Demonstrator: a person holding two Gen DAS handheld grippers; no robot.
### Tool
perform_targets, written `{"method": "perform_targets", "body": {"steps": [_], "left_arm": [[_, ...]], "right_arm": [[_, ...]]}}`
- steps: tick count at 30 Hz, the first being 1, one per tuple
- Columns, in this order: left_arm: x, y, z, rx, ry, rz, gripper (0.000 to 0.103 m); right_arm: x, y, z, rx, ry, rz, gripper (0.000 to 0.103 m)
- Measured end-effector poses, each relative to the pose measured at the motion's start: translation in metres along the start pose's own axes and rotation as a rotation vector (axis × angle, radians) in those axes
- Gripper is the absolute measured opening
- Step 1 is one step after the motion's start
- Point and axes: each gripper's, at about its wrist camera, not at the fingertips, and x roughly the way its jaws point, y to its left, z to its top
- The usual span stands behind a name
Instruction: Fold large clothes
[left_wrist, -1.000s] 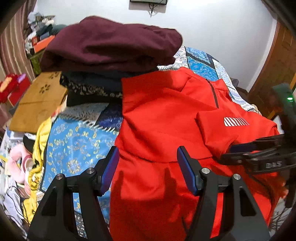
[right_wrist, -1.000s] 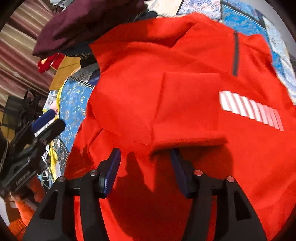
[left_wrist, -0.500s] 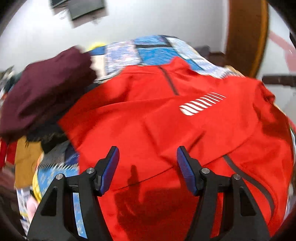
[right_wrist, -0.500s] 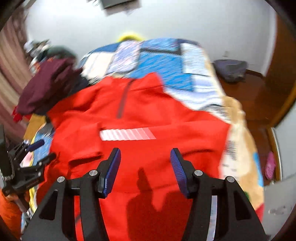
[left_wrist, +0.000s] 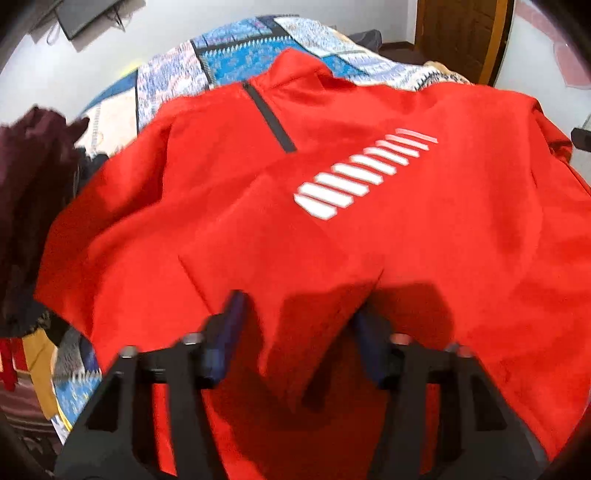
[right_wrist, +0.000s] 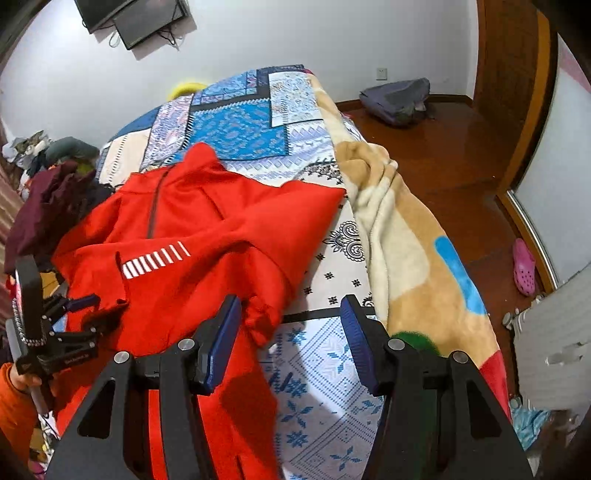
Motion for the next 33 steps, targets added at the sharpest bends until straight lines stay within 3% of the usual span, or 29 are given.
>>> {"method": "perform_targets", "body": {"steps": [1,3,4,8,12,16,18,22,26,29,33], "left_arm": [[0.000,0.000,0.001,0.000,-0.008,0.005,0.033],[-0.002,0.003,0.006,-0.012,-0.030,0.006,0.007],[-0.004,0.005,0.008,-0.020,-0.043,0.013,0.005],[-0.036,0.033,0.020,-0.122,-0.165,0.042,0.003],[-0.086,0.075,0.021,-0.213,-0.314,0.147,0.003],[-0.114,0.106,0.013,-0.283,-0.379,0.201,0.003],[-0.121,0.118,0.005,-0.313,-0.399,0.210,0.003],[-0.122,0.125,-0.014,-0.362,-0.402,0.193,0.003],[-0.107,0.129,-0.032,-0.377,-0.369,0.219,0.003],[-0.090,0.135,-0.046,-0.413,-0.325,0.206,0.003],[-0.074,0.145,-0.072,-0.465,-0.274,0.184,0.003]], "right_arm": [[-0.001,-0.003,-0.001,-0.001,-0.002,0.001,0.052],[0.001,-0.001,0.004,-0.009,-0.011,-0.005,0.052],[0.002,0.001,0.005,-0.016,-0.016,-0.011,0.052],[0.008,0.007,0.015,-0.060,-0.025,-0.045,0.052],[0.025,0.006,0.025,-0.088,0.020,-0.080,0.052],[0.040,0.004,0.036,-0.082,0.060,-0.071,0.052],[0.046,-0.003,0.044,-0.020,0.069,-0.018,0.052],[0.051,-0.017,0.051,0.151,0.061,0.041,0.052],[0.045,-0.016,0.048,0.218,0.046,0.093,0.052],[0.038,-0.005,0.038,0.181,0.073,0.161,0.052],[0.036,0.014,0.023,0.052,0.109,0.126,0.052]]}}
